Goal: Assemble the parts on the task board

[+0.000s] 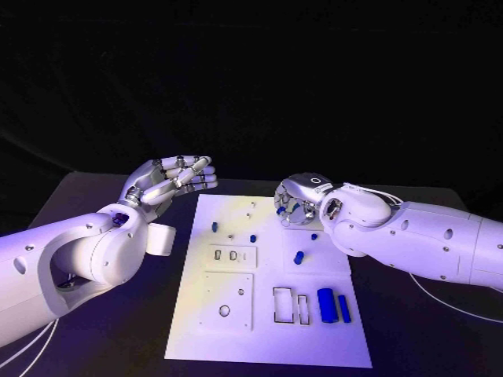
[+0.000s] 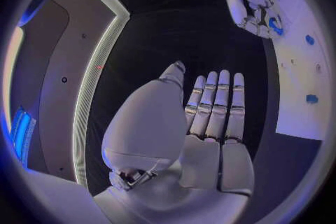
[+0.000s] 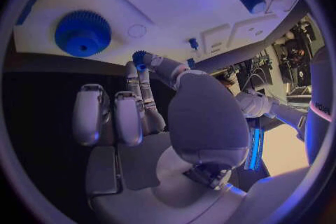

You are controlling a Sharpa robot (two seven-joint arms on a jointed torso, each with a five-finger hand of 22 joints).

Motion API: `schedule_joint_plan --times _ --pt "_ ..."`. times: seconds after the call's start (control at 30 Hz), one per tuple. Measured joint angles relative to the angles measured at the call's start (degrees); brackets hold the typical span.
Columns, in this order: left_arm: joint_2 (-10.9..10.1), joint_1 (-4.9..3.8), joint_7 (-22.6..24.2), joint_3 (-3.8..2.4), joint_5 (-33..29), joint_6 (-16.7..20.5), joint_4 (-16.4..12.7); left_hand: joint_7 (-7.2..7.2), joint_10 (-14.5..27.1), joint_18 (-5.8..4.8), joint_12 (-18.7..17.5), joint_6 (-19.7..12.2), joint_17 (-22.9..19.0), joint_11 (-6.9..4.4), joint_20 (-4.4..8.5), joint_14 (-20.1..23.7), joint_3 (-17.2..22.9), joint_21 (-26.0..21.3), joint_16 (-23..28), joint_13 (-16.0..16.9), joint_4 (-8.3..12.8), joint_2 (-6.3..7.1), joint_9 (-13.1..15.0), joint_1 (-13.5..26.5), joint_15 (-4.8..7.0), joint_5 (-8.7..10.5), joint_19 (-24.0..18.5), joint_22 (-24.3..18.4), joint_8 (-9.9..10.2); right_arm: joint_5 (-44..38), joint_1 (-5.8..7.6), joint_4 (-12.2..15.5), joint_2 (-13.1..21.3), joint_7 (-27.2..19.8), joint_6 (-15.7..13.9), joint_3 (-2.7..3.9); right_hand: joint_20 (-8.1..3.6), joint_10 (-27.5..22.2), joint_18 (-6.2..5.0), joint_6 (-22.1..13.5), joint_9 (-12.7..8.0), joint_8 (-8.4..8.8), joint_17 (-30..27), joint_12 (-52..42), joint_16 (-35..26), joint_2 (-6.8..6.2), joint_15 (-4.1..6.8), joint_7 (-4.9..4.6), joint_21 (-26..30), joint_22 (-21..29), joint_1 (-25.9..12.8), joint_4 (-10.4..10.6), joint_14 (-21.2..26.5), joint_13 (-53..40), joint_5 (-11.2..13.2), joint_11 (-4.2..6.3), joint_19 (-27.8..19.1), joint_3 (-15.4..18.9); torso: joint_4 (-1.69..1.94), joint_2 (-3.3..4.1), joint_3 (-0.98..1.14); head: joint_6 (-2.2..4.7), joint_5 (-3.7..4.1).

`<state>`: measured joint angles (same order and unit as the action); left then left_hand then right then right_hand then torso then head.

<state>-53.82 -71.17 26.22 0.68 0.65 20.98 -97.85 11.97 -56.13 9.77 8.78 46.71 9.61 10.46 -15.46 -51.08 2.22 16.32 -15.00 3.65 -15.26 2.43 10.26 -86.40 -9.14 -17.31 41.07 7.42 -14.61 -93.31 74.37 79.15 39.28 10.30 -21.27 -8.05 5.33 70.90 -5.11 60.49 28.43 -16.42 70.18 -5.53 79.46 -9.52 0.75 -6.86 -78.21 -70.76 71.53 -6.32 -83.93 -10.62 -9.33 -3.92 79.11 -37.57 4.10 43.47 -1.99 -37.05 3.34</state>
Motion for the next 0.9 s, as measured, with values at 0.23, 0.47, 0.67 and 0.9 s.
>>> schedule_joint_plan --times 0.23,0.47,0.67,0.9 --pt "0.1 -0.01 0.0 0.0 0.0 0.0 0.3 0.0 0.0 0.0 0.0 0.0 0.0 0.0 0.0 0.0 0.0 0.0 0.2 0.0 0.0 0.0 0.0 0.0 0.0 0.0 0.0 0.0 0.0 -0.4 0.34 -1.2 -2.1 0.2 -3.9 0.21 0.0 0.0 -0.07 0.0 0.3 0.0 0.0 0.1 0.0 0.0 0.0 0.0 0.0 -0.1 0.0 0.0 0.0 0.0 -0.8 0.01 0.0 -0.5 0.17 0.09 -0.03 0.14 -0.24" --pt "0.3 -0.01 0.0 0.0 0.0 0.0 0.4 0.0 -0.2 0.0 0.0 0.0 0.0 0.2 0.0 0.0 0.0 0.0 0.2 0.0 0.0 0.0 0.0 0.0 0.0 0.0 0.0 0.0 0.0 -0.3 0.34 -4.7 -5.7 -0.1 -5.9 0.25 0.0 0.0 -0.1 0.0 0.4 0.01 0.0 0.2 0.0 0.0 0.0 0.0 0.0 -0.2 0.0 0.0 0.0 0.0 -1.0 0.01 0.0 -0.7 0.5 0.28 -0.1 0.14 -0.14" --pt "0.5 -0.09 -0.1 0.0 0.0 0.0 0.3 0.0 -0.2 -0.01 0.0 0.0 0.0 0.2 0.0 0.0 0.0 0.0 0.2 0.0 0.0 0.0 0.0 0.0 0.0 0.0 0.0 0.0 0.0 -0.1 0.26 -7.0 -7.9 -0.4 -6.2 0.27 0.0 0.0 -0.11 -0.2 0.5 0.02 0.0 0.5 0.0 0.0 0.0 -0.21 0.0 -0.2 0.0 0.0 0.0 0.0 -1.1 0.01 0.0 -0.8 0.64 0.48 -0.13 0.14 -0.14" --pt "0.6 -0.38 -0.1 -0.01 0.0 0.0 0.3 0.0 -0.2 0.0 -0.3 0.0 0.0 0.2 0.0 0.0 0.0 0.0 0.2 0.0 0.0 0.0 0.0 0.0 0.0 0.0 0.0 -0.1 0.0 0.2 0.07 -9.3 -9.8 -0.9 -6.0 0.26 0.0 0.0 -0.12 -0.2 0.5 0.03 0.0 0.7 0.0 -0.01 -0.01 -0.21 0.0 -0.2 0.0 0.0 0.0 0.0 -1.1 0.01 0.0 -0.8 0.79 0.64 -0.21 0.27 -0.08"
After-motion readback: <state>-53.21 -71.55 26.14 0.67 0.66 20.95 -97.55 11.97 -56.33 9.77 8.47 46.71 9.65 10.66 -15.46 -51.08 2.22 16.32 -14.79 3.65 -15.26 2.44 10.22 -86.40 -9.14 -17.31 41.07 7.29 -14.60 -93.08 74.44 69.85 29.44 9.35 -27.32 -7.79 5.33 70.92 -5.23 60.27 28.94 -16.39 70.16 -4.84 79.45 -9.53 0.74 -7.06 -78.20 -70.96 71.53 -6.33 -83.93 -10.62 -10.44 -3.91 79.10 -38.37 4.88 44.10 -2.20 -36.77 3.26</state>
